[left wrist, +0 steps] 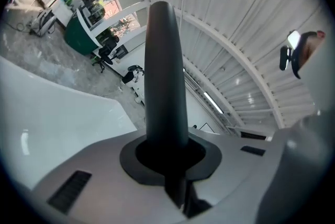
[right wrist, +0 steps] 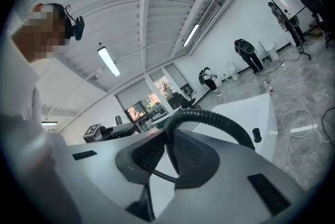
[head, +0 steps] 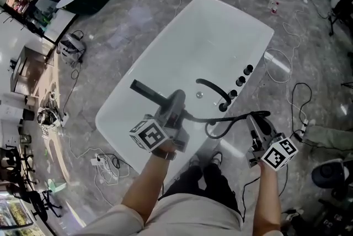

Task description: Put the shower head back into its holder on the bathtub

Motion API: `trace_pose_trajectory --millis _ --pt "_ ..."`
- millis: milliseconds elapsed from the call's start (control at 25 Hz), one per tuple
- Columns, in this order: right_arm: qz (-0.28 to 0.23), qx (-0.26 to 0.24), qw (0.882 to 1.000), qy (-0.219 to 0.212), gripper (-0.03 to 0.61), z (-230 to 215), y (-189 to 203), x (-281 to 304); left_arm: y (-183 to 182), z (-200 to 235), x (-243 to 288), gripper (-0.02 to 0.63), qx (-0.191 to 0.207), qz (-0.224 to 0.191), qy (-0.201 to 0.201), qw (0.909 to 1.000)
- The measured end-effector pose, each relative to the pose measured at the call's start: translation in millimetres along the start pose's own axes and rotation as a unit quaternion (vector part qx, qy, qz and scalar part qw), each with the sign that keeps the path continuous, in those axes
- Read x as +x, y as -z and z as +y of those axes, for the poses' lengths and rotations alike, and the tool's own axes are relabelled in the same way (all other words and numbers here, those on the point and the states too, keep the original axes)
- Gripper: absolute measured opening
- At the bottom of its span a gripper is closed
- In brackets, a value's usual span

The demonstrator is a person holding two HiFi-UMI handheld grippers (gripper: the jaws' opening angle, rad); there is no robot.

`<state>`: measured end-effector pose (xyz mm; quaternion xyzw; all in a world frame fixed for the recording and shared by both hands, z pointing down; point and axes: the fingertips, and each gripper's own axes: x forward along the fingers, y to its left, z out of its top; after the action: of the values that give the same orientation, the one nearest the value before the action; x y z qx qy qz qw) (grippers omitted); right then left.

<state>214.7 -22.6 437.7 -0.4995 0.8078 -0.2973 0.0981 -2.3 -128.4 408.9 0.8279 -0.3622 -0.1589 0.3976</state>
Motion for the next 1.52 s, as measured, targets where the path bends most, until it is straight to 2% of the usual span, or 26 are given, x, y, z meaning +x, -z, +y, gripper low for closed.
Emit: trace_pose_trajectory --millis 160,280,400,520,600,720,840,960,1200,1280,1360,1520 --pt "-0.005 -0.05 0.999 -0.018 0.061 21.3 -39.6 4.0 -9.0 -8.1 2.8 0.04 0.043 -0.009 -0.014 0.999" --pt "0.016 -0.145 0.989 -0.009 0.061 24.3 -61.5 9.9 -19.3 -11.1 6.7 0.04 0.05 -0.032 -0.029 0.9978" --pt "0.074 -0.255 0.964 0.008 0.061 17.5 -65.8 8.6 -21.3 -9.8 10.8 0.04 0.04 -0.046 -0.044 0.9972" --pt "0.141 -0.339 0.93 0.029 0.061 9.0 -62.0 1.8 -18.1 -10.1 17.0 0.04 0.036 -0.047 -0.049 0.9971" --pt "0.165 -0.379 0.909 0.051 0.061 5.2 -59.5 -1.1 -13.7 -9.7 19.9 0.04 0.037 -0.045 -0.051 0.997" --pt "0.146 -0.398 0.904 0.055 0.061 12.5 -50.9 12.3 -11.0 -4.6 20.0 0.04 0.037 -0.045 -0.061 0.9965" --pt "0.143 -0.421 0.894 0.056 0.061 19.3 -19.4 40.8 -13.0 6.4 16.5 0.04 0.041 -0.048 -0.078 0.9949" --pt "0.144 -0.434 0.885 0.087 0.061 17.2 2.5 55.7 -17.6 16.5 11.6 0.04 0.043 -0.052 -0.093 0.9933" --pt "0.134 -0.463 0.858 0.175 0.061 0.5 -48.1 32.4 -29.3 14.8 12.7 0.04 0.039 -0.069 -0.089 0.9929" --pt "0.134 -0.453 0.858 0.204 0.061 -2.4 -59.3 22.1 -27.9 7.1 18.9 0.04 0.042 -0.067 -0.08 0.9936" --pt "0.129 -0.438 0.863 0.216 0.061 -2.3 -55.4 19.7 -25.0 -1.1 24.9 0.04 0.051 -0.062 -0.07 0.9944" --pt "0.124 -0.395 0.895 0.164 0.061 5.0 -13.5 43.5 -19.0 -11.6 33.5 0.04 0.102 -0.039 -0.064 0.9919"
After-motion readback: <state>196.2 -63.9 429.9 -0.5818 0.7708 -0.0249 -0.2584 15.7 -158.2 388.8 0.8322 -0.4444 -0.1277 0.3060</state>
